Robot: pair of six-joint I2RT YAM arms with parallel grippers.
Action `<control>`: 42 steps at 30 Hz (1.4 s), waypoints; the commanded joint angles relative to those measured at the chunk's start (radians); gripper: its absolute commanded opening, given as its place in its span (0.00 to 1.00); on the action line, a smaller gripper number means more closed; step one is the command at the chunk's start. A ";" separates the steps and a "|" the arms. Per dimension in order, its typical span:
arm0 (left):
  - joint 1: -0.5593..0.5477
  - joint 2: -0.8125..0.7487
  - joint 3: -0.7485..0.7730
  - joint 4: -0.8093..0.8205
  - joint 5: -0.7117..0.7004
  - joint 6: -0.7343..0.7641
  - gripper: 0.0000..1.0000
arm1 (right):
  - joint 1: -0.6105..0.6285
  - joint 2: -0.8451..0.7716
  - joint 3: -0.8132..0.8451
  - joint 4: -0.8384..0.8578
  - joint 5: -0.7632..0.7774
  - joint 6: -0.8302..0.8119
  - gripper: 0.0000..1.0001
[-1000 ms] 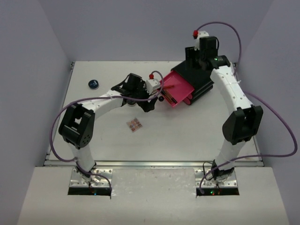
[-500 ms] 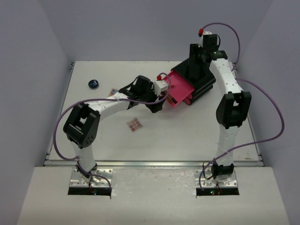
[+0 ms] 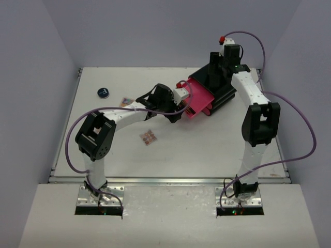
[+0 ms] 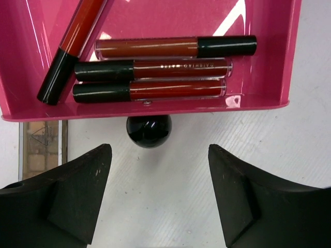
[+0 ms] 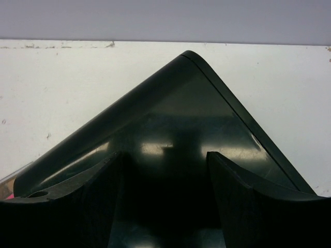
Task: Organize the makeup
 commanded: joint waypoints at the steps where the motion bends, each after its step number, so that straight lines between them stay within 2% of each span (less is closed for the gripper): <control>1: -0.007 0.025 0.074 0.047 -0.029 -0.008 0.73 | 0.000 -0.011 -0.095 -0.068 -0.016 0.015 0.69; 4: -0.006 0.040 0.103 0.035 -0.042 -0.007 0.70 | 0.001 -0.018 -0.107 -0.061 -0.019 0.016 0.69; 9: -0.009 0.075 0.150 0.015 -0.049 0.000 0.55 | 0.002 -0.022 -0.113 -0.061 -0.013 0.015 0.69; 12: -0.008 0.082 0.155 0.004 -0.056 0.003 0.54 | 0.000 -0.029 -0.116 -0.060 -0.013 0.015 0.69; 18: -0.009 0.070 0.140 0.010 -0.050 -0.001 0.58 | 0.000 -0.038 -0.116 -0.057 -0.019 0.016 0.69; 21: -0.009 0.081 0.161 0.011 -0.061 -0.001 0.53 | 0.000 -0.041 -0.123 -0.056 -0.019 0.018 0.69; 23: -0.010 0.087 0.168 0.007 -0.062 0.004 0.46 | 0.001 -0.044 -0.127 -0.055 -0.018 0.016 0.69; 25: -0.010 0.094 0.176 -0.001 -0.060 0.010 0.30 | 0.000 -0.045 -0.132 -0.053 -0.010 0.015 0.69; 27: -0.010 0.100 0.182 -0.006 -0.053 0.015 0.11 | 0.000 -0.044 -0.136 -0.052 -0.010 0.015 0.69; 30: -0.009 0.105 0.212 -0.016 -0.054 0.017 0.00 | 0.000 -0.039 -0.134 -0.052 -0.024 0.019 0.68; 42: -0.012 0.086 0.430 -0.140 -0.057 0.060 0.00 | -0.001 -0.038 -0.157 -0.042 -0.062 0.011 0.66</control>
